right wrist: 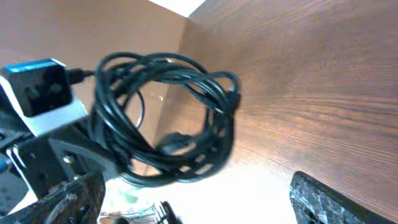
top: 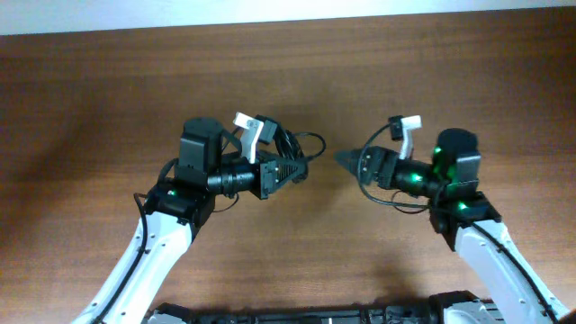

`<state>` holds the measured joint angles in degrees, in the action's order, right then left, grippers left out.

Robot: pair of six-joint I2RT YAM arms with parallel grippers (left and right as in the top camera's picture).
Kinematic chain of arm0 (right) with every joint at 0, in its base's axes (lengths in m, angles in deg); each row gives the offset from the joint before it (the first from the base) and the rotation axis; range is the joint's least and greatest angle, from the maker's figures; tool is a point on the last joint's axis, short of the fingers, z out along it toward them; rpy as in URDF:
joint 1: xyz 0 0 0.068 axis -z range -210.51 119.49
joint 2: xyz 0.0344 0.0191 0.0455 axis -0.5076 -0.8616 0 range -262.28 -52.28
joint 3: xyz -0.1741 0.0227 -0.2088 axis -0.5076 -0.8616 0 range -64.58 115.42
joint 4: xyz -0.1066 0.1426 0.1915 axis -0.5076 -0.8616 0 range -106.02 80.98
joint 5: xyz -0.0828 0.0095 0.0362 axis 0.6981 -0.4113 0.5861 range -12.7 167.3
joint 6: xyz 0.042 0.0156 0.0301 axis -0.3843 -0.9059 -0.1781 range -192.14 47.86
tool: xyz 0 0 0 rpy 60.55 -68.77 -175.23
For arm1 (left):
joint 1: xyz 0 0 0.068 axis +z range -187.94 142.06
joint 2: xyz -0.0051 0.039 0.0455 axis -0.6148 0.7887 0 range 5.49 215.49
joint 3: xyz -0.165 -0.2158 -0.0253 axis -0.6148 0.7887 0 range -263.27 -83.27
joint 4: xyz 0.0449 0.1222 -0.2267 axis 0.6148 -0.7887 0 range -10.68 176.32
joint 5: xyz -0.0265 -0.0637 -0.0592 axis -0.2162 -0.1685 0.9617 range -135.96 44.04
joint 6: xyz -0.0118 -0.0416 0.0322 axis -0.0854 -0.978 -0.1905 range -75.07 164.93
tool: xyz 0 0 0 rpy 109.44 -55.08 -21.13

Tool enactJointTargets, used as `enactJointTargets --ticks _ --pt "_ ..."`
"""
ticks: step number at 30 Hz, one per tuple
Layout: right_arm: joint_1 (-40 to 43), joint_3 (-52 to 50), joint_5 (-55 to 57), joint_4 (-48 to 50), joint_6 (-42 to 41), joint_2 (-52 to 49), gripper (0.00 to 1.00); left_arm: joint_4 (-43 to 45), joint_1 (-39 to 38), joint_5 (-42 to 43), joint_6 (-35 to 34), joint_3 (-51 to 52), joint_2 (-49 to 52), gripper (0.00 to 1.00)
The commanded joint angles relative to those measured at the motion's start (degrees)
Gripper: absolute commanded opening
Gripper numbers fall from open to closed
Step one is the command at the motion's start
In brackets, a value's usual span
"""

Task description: Untangle cables

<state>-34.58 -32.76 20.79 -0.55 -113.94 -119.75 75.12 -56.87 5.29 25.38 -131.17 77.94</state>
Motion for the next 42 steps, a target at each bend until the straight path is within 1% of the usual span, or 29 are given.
enactJointTargets --ticks 1,2,3,4,5,7,9,12,17,22,26,29,33,35,37,40,42 --pt "3.8 -0.02 -5.01 -3.39 6.82 0.22 0.92 3.15 0.26 10.03 3.56 -1.79 -0.57 0.0" --pt "4.5 -0.02 -4.96 -4.94 7.32 0.22 0.91 4.04 0.26 13.77 5.95 -1.79 -0.57 0.0" --pt "5.2 -0.02 -5.01 -7.54 8.37 0.22 0.85 4.76 0.26 17.4 7.82 -1.79 -0.57 0.0" --pt "5.25 -0.02 -5.01 -8.59 8.57 0.22 0.82 4.68 0.26 18.21 8.7 -1.79 -0.57 0.0" --pt "5.22 -0.02 -5.03 -9.16 8.57 0.22 0.8 4.2 0.26 18.21 9.22 -1.79 -0.52 0.0" --pt "5.22 -0.02 -5.44 -9.33 8.35 0.22 0.75 2.54 0.26 18.21 11.47 -1.79 -0.35 0.0" --pt "5.22 -0.02 -6.1 -9.18 7.08 0.22 0.71 -0.13 0.24 18.21 14.6 -1.79 0.13 0.0" --pt "5.22 -0.02 -6.05 -9.53 6.86 0.22 0.65 -1.79 0.24 18.01 16.22 -1.79 1.11 0.0" --pt "5.22 -0.02 -6.08 -11.28 6.86 0.22 0.64 -1.79 0.07 17.99 16.2 -1.77 2.14 0.0" --pt "5.22 -0.02 -6.05 -13.9 7.1 0.22 0.64 -1.75 -2.49 16.04 16.2 -1.77 2.25 0.0" --pt "5.22 -0.02 -6.08 -16.15 7.19 0.22 0.61 -1.79 -5.95 10.75 16.2 -1.77 2.25 0.0" --pt "5.22 -0.04 -6.08 -18.64 10.1 0.22 0.59 -1.99 -8.37 6.14 16.22 -1.77 2.25 0.0" --pt "5.22 -0.04 -6.03 -19.61 13.2 0.22 0.56 -3.65 -9.09 5.92 16.98 -1.77 2.25 0.0" --pt "5.22 -0.02 -6.03 -19.37 15.02 0.22 0.55 -6.34 -9.09 5.92 19.74 -1.77 2.25 0.0" --pt "5.22 -0.02 -5.99 -18.97 16.15 0.24 0.54 -8.22 -9.07 5.95 20.98 -1.77 2.25 0.0" --pt "5.22 -0.02 -5.84 -18.45 16.61 0.22 0.51 -8.15 -9.09 7.65 22.51 -1.77 2.25 0.0" --pt "5.22 -0.02 -5.79 -18.1 17.62 0.22 0.47 -8.2 -9.09 8.09 22.99 -1.77 2.25 0.0"
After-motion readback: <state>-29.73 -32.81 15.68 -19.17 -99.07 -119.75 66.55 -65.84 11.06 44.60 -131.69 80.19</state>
